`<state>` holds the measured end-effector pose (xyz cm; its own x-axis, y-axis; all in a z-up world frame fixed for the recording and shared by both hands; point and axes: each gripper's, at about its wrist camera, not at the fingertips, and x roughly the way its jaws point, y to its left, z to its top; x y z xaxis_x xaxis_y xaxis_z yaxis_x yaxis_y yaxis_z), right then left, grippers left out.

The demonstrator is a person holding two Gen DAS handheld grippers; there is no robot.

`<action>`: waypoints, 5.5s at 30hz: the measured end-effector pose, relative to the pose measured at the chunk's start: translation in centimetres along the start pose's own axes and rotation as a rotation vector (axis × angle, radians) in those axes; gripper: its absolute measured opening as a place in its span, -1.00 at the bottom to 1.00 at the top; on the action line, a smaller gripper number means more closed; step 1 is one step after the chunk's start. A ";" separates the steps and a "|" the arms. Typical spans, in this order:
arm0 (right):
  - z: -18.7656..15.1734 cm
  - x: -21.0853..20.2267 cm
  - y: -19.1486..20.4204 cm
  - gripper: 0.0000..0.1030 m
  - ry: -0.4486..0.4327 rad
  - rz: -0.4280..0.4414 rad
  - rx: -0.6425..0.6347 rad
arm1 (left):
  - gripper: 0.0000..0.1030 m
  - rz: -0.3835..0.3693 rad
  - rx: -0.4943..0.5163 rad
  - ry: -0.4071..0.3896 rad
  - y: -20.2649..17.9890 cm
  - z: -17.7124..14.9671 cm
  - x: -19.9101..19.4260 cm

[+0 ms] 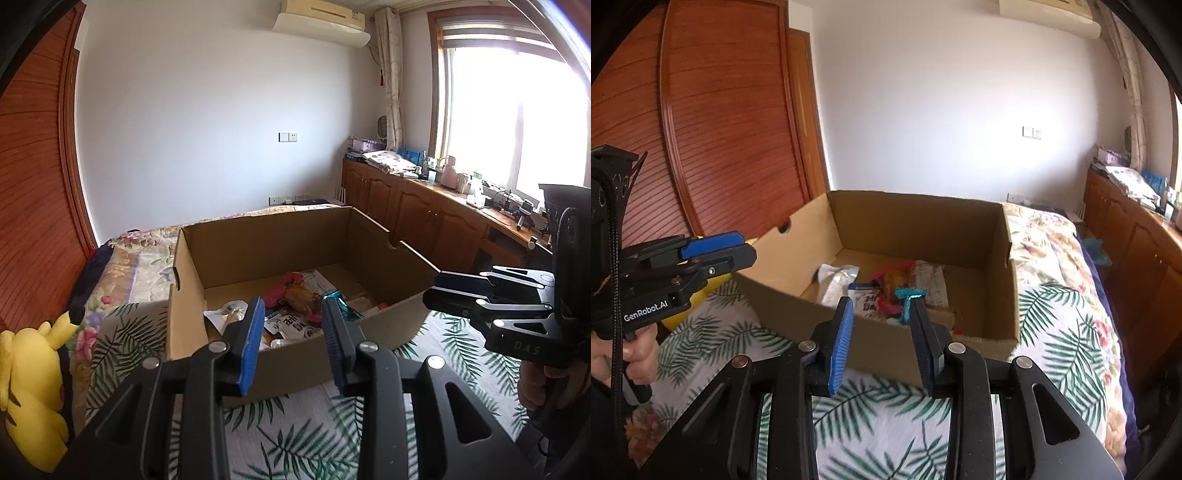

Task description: Organize snacks

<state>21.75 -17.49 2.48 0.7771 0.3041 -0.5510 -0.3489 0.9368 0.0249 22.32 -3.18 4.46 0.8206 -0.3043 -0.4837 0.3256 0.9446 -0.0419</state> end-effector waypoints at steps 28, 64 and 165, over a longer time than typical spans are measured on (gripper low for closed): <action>-4.0 -7.0 2.0 0.85 -0.067 -0.126 0.070 | 0.90 0.145 -0.033 -0.063 -2.5 -3.5 -8.3; -7.9 -19.0 6.8 0.97 -0.218 -0.211 0.098 | 0.90 0.248 -0.067 -0.133 -6.5 -7.6 -20.0; -10.7 -19.8 6.4 0.97 -0.203 -0.215 0.120 | 0.90 0.250 -0.098 -0.094 -6.8 -10.9 -18.8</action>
<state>-1.45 -19.41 4.60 0.9193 0.1141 -0.3766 -0.1106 0.9934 0.0310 -0.41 -2.51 4.27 0.9111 -0.0664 -0.4067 0.0648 0.9977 -0.0178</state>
